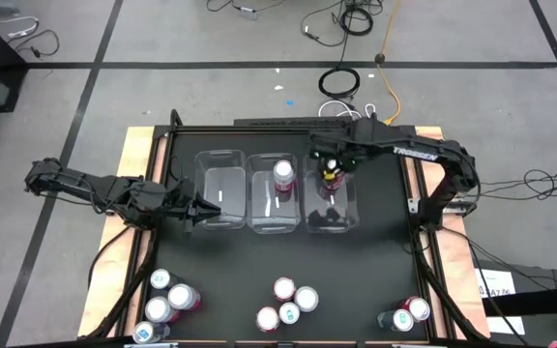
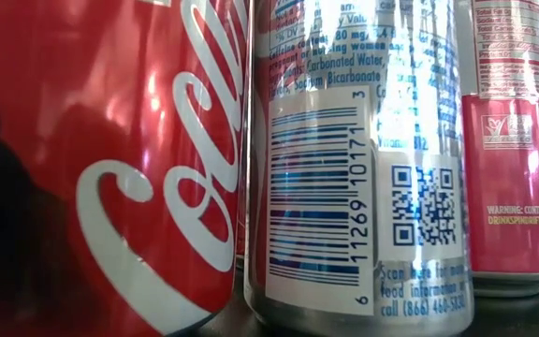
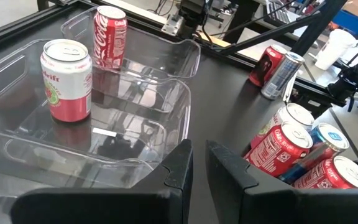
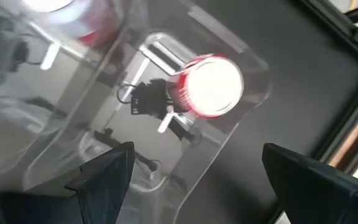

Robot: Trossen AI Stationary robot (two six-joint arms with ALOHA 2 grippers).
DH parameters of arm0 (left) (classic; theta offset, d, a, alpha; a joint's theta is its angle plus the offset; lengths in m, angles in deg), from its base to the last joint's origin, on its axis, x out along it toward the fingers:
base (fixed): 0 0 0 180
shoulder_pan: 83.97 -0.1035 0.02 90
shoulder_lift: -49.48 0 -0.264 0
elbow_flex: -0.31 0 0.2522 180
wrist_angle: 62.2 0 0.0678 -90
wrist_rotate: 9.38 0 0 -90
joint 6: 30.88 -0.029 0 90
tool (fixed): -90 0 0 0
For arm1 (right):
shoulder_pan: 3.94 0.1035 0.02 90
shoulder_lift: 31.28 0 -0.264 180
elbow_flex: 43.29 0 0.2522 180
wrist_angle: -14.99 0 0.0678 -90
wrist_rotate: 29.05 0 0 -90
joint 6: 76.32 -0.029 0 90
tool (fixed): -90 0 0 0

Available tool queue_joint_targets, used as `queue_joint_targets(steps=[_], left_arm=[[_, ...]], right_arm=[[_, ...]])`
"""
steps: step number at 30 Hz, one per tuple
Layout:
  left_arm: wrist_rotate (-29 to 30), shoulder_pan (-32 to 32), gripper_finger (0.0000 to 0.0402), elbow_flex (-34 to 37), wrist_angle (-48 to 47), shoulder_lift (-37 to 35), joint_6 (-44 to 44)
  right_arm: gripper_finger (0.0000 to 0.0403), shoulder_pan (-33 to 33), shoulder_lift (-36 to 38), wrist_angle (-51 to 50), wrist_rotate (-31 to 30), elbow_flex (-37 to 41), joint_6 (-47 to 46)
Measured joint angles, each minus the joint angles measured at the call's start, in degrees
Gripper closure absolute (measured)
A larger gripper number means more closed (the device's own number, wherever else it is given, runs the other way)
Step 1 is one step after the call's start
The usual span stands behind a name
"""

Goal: Sort soda cans
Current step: Put the blue soda can into the left transparent bin

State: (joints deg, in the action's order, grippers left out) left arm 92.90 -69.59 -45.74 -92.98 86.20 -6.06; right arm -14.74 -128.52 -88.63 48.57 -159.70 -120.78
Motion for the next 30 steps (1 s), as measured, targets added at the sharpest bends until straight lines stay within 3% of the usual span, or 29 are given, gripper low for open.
queue_joint_targets(steps=[6, 11, 30], left_arm=[[0.00, 0.01, 0.0348, 0.00, 0.00, 0.01, -0.16], [0.00, 0.02, 0.0348, 0.00, 0.00, 0.01, -8.53], [0.00, 0.02, 0.0348, 0.00, 0.02, 0.00, -10.23]], right_arm=[[0.0057, 8.78, 1.37, -0.07, 0.18, 0.02, -5.78], [0.0057, 15.79, 1.37, -0.11, 0.54, 0.04, -12.38], [0.0057, 42.51, 1.37, -0.14, 2.53, 0.98, -57.48]])
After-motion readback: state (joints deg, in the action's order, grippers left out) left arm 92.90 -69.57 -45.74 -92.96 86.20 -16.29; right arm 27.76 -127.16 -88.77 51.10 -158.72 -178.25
